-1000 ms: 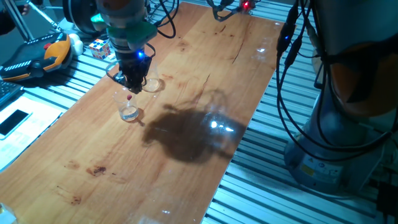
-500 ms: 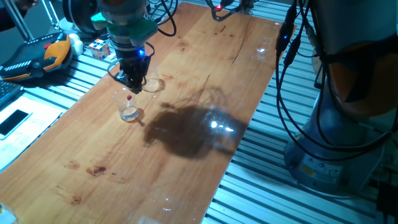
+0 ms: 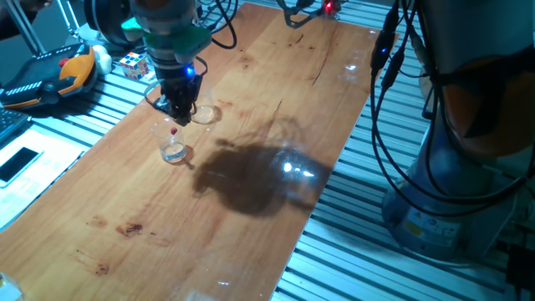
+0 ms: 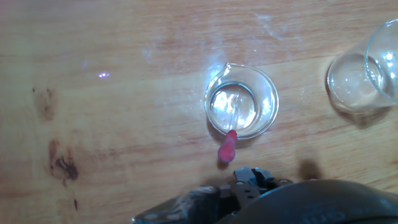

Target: Transfer liquid using a dropper

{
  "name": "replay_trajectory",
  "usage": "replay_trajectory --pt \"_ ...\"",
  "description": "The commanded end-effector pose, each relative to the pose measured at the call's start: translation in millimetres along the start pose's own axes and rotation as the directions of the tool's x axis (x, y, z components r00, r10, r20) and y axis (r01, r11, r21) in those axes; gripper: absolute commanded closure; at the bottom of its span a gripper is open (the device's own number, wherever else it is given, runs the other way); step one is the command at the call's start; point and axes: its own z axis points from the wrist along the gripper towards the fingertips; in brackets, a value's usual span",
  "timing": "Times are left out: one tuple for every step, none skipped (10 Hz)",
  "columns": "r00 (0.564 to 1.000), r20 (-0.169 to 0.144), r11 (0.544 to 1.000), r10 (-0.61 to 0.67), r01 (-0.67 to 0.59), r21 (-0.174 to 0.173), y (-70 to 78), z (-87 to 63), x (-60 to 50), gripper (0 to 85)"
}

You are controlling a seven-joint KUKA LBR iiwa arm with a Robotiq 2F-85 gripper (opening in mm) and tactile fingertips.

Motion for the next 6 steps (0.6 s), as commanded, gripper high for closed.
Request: replay_trajectory --pt "1.0 0.003 1.0 0.011 -0.011 -0.004 0.2 0.1 0.0 84.0" --pt "1.0 0.014 1.0 0.028 -0.028 -0.012 1.0 0.5 0.1 84.0" --pt "0.999 0.027 0.999 0.039 -0.039 -0.017 1.9 2.1 -1.3 82.7" --pt "0.999 0.026 0.999 0.039 -0.039 -0.016 2.6 3.7 -3.4 75.3" --pt "0.999 0.027 0.999 0.04 -0.04 -0.009 4.9 4.9 -5.6 67.7" --pt "0.999 0.028 0.999 0.042 -0.042 -0.003 8.7 5.6 -7.5 59.3"
